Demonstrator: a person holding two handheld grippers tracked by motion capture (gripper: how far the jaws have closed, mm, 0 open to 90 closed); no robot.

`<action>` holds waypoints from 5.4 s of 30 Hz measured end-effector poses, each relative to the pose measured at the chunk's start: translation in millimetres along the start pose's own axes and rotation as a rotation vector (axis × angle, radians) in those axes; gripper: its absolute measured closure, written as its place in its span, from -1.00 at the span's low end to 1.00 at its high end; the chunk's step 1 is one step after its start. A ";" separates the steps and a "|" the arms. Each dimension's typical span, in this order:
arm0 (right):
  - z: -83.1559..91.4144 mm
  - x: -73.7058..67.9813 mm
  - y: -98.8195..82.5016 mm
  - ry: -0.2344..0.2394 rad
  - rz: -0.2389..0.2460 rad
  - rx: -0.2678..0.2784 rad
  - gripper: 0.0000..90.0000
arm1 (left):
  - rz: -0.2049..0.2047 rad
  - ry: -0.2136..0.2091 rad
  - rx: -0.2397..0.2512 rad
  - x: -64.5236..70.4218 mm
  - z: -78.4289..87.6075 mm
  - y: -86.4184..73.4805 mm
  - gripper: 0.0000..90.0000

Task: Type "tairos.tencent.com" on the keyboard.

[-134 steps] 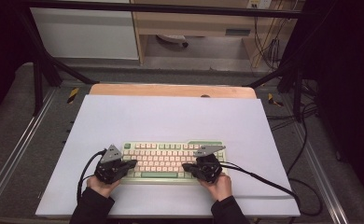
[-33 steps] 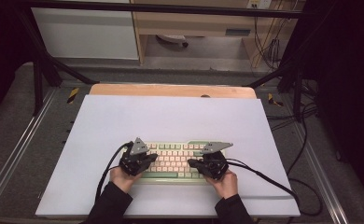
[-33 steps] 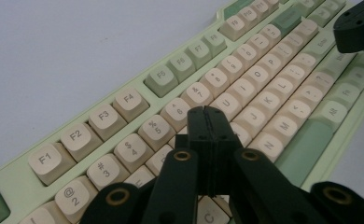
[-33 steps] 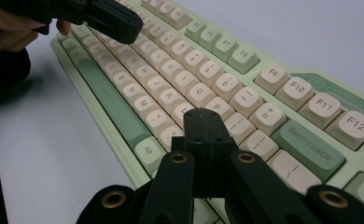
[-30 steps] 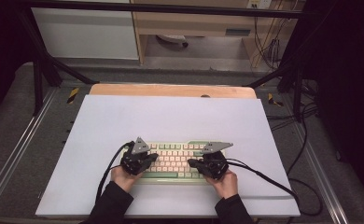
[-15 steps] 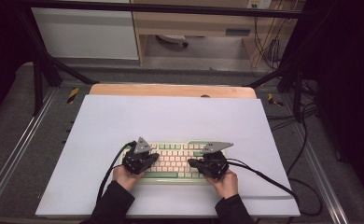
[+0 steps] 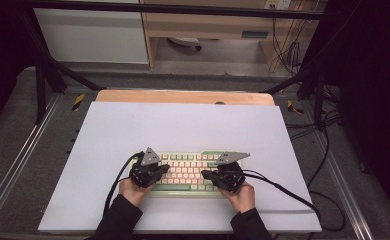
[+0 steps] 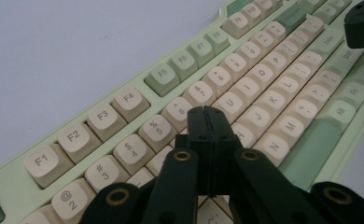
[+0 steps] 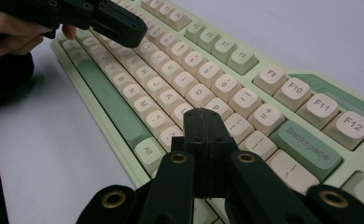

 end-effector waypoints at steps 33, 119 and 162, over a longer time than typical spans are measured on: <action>0.0 -0.8 0.0 0.006 0.004 0.003 1.00 | 0.047 0.040 -0.017 -29.1 8.4 -18.4 1.00; -65.3 -37.2 24.8 0.074 0.044 -0.056 1.00 | 0.094 0.024 0.024 -45.0 43.0 -42.8 1.00; -57.8 -36.0 32.4 0.067 0.057 -0.040 1.00 | 0.090 0.023 0.034 -43.8 45.5 -40.1 1.00</action>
Point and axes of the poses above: each handheld gripper's, and its own axes: z roughly backward along the jaws, y roughly out of its top, x roughly to its right, the point moved 5 cm from there along -z, roughly forward along the jaws, and after that the axes turned 12 degrees about y, right-handed, at the moved point
